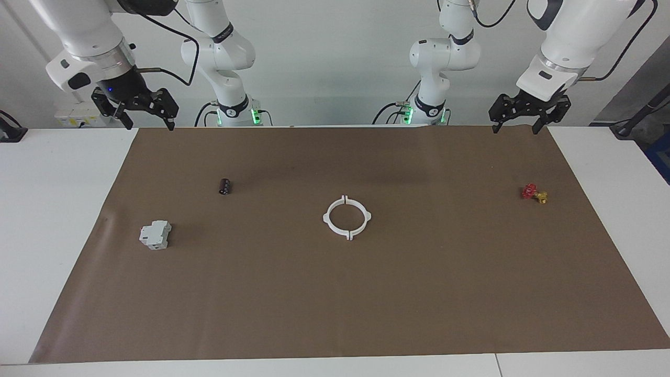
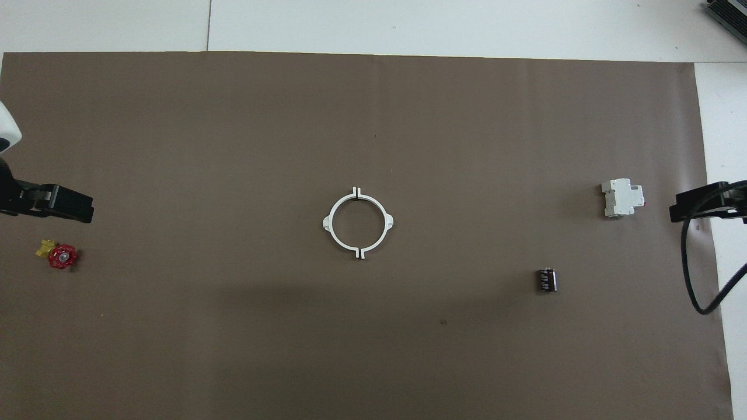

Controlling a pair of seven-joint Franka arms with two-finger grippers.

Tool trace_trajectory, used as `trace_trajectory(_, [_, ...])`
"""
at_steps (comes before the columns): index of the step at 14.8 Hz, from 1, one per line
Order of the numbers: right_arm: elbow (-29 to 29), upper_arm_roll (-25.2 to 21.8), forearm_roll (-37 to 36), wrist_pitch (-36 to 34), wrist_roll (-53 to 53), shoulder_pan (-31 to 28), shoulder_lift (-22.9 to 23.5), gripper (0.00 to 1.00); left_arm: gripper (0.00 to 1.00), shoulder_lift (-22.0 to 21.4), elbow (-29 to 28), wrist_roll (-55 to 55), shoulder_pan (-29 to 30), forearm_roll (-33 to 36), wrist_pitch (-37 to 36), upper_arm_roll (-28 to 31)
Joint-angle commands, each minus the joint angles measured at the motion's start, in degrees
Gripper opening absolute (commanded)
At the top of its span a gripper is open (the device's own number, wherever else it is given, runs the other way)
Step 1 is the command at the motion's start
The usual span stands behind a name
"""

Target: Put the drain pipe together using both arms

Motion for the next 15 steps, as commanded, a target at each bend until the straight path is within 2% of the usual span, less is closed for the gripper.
trace_trajectory(1, [-0.5, 0.3, 0.9, 0.7, 0.6, -0.7, -0.1, 1.00, 1.00, 0.2, 1.0, 1.0, -0.8, -0.8, 0.1, 1.4])
trace_trajectory(15, [-0.6, 0.3, 0.9, 0.8, 0.6, -0.7, -0.1, 1.00, 1.00, 0.0, 1.0, 0.9, -0.8, -1.1, 0.9, 1.2])
